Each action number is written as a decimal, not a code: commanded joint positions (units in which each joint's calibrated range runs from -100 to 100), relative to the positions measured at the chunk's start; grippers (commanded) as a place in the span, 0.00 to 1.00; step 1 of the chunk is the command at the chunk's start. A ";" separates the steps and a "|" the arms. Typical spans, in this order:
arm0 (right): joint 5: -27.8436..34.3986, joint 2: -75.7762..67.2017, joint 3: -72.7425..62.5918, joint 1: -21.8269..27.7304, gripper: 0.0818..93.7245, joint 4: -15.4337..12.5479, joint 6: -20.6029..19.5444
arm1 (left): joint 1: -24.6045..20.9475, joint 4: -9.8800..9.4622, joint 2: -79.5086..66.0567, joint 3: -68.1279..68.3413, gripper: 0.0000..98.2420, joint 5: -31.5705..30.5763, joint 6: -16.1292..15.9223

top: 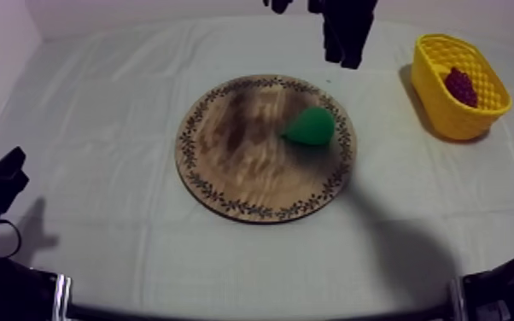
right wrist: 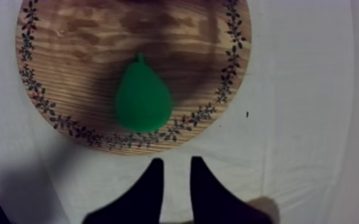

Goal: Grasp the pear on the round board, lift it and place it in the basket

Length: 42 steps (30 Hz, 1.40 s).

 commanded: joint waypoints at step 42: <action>-6.59 16.16 3.92 -1.07 0.75 0.16 3.25 | 0.01 -0.02 0.00 0.00 0.00 -0.01 -0.01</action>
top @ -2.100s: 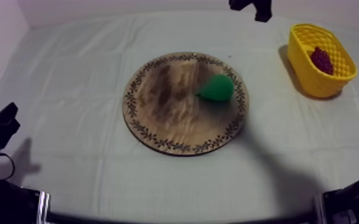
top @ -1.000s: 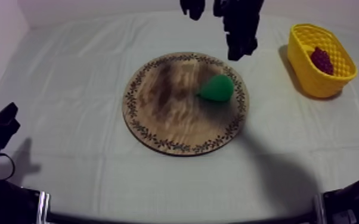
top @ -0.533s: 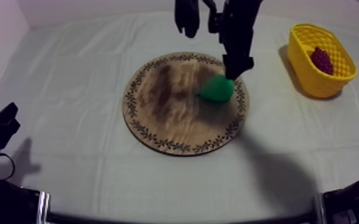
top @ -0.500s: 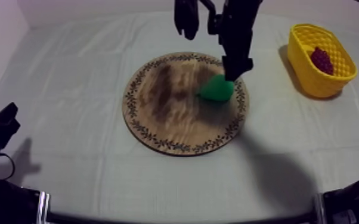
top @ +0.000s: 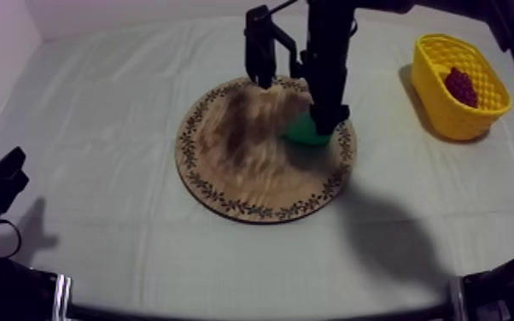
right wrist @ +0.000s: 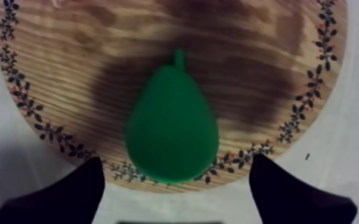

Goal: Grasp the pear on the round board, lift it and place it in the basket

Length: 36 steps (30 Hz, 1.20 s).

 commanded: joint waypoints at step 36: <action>-8.30 -4.35 -1.07 2.75 0.42 2.98 -3.04 | 0.01 -0.02 0.00 0.00 0.00 -0.01 -0.01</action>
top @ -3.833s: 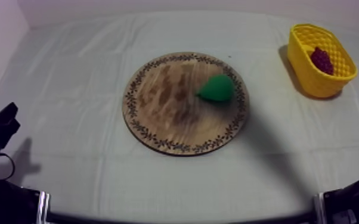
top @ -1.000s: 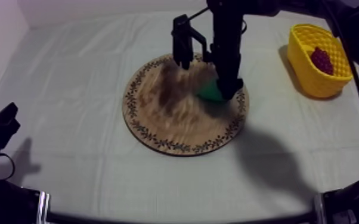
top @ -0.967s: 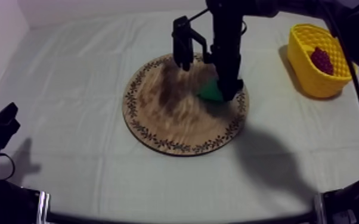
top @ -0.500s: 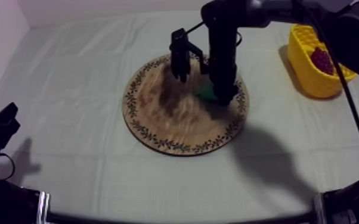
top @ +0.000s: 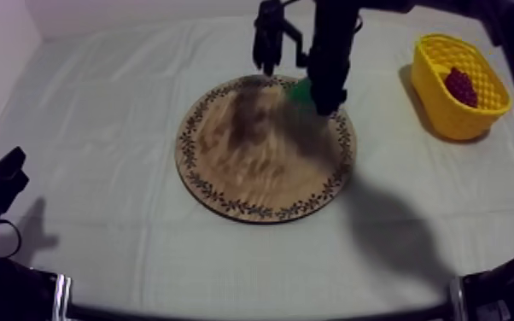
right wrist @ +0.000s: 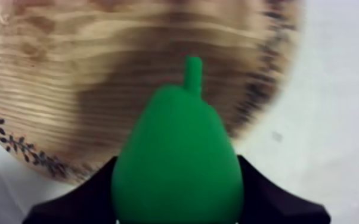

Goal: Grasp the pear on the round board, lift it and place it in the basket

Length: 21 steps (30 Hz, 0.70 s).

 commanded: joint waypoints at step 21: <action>-9.79 -23.73 1.39 17.02 0.45 6.43 -16.73 | 0.01 -0.02 0.00 0.00 0.00 -0.01 -0.01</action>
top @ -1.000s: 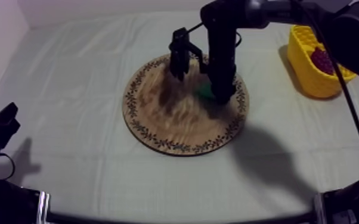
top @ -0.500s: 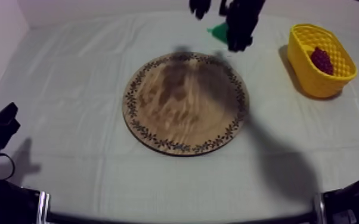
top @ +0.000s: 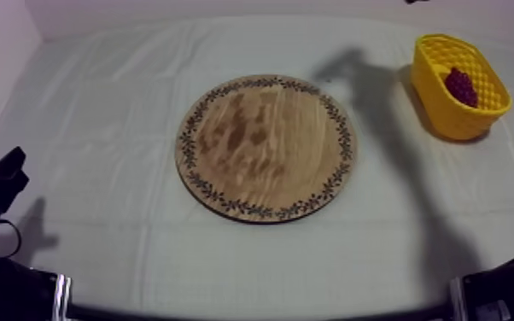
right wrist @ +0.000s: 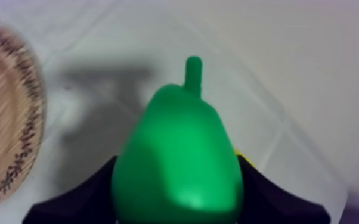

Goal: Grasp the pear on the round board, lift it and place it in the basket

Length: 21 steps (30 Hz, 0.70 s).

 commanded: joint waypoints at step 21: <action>-12.64 0.38 27.24 13.13 0.54 -1.35 -8.07 | 0.01 -0.02 0.00 0.00 0.00 -0.01 -0.01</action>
